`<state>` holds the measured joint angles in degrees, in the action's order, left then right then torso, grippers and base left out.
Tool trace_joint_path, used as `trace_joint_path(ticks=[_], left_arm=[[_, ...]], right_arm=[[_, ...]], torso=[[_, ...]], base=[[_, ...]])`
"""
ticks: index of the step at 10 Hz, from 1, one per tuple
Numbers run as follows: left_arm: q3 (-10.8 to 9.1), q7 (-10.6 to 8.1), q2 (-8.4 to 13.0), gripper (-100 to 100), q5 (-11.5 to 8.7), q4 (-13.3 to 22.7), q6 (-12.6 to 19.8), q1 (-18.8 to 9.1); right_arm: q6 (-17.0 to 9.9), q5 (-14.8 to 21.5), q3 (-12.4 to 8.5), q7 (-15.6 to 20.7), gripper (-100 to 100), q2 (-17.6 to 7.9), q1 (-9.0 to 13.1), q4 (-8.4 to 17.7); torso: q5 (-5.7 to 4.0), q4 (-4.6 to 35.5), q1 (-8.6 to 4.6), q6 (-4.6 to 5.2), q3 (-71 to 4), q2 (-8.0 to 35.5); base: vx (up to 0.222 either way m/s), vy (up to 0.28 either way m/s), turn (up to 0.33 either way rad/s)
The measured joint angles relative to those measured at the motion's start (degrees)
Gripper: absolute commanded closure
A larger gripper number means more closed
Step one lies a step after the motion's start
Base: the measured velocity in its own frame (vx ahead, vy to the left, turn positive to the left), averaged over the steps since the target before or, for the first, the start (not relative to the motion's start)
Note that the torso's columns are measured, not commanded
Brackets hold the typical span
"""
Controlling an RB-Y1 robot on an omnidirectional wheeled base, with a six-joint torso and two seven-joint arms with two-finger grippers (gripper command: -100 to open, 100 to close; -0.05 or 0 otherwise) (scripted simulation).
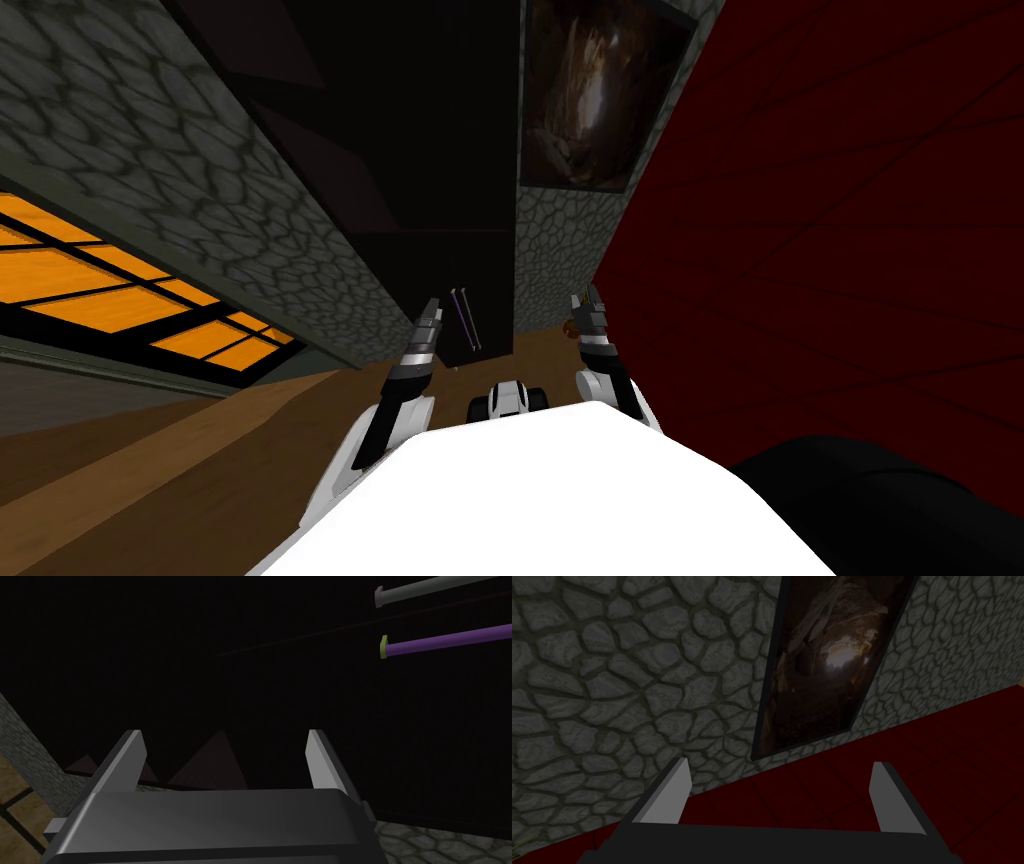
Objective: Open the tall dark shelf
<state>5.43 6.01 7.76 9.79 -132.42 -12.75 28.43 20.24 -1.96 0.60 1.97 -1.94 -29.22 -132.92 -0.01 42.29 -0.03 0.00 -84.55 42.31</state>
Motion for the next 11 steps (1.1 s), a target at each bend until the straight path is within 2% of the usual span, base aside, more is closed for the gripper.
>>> trace_joint_path(ticks=[5,11], left_arm=[[0.56,0.06,-0.89,-100,1.01,0.09,4.98,-0.27],[1.31,0.21,0.32,-100,2.36,0.48,11.32,-0.91]], right_arm=[[0.00,0.00,0.00,0.00,0,0.00,0.00,0.00],[0.00,0.00,0.00,0.00,0,0.00,0.00,0.00]], torso=[[0.01,-0.01,0.04,0.00,-0.01,-0.02],[0.01,-0.01,0.02,0.00,-0.03,-0.04]], base=[[0.047,0.007,-0.030],[0.053,0.003,-0.034]])
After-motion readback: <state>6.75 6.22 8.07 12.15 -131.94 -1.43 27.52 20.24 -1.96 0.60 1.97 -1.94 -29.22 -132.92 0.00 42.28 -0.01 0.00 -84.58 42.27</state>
